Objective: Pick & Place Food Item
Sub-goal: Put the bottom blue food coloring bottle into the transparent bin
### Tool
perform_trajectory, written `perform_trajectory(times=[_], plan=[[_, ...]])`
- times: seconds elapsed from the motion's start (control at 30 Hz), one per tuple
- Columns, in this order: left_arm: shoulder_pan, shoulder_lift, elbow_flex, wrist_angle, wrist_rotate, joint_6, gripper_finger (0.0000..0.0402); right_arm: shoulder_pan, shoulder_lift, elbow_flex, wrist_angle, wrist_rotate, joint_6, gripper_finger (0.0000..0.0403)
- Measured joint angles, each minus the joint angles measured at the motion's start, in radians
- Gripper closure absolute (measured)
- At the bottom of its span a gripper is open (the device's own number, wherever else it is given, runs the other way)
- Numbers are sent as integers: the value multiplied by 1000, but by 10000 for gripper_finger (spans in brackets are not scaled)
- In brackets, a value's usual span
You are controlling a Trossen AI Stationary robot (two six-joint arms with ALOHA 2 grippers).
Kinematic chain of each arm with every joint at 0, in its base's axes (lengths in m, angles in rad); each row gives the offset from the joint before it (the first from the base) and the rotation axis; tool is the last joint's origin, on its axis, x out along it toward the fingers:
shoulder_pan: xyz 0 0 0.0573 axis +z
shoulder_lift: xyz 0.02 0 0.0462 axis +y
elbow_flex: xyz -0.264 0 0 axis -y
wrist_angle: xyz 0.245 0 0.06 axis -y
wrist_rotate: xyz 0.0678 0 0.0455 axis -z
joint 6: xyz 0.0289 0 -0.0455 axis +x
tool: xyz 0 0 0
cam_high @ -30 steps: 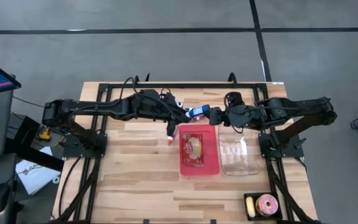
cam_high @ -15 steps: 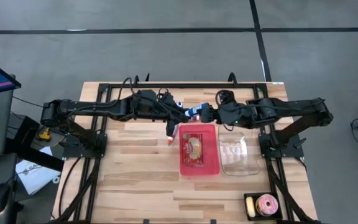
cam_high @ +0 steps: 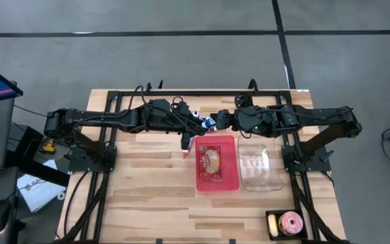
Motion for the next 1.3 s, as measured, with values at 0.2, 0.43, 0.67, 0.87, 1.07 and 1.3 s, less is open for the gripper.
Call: perform_trajectory(times=[0.2,0.43,0.67,0.87,1.07,1.3], plan=[[1,0,0,8,-18,-17,296,0,0,0,4,0,-4,175],[7,0,0,36,-31,-20,296,1,0,0,6,7,-5,179],[7,0,0,39,-29,-33,296,1,0,0,5,23,-6,243],[7,0,0,40,-27,-45,296,3,0,0,19,30,-34,284],[1,0,1,-4,-14,-100,179,15,-11,1,57,82,-58,263],[-14,-59,0,-174,-18,-122,97,22,-27,2,27,105,-76,263]])
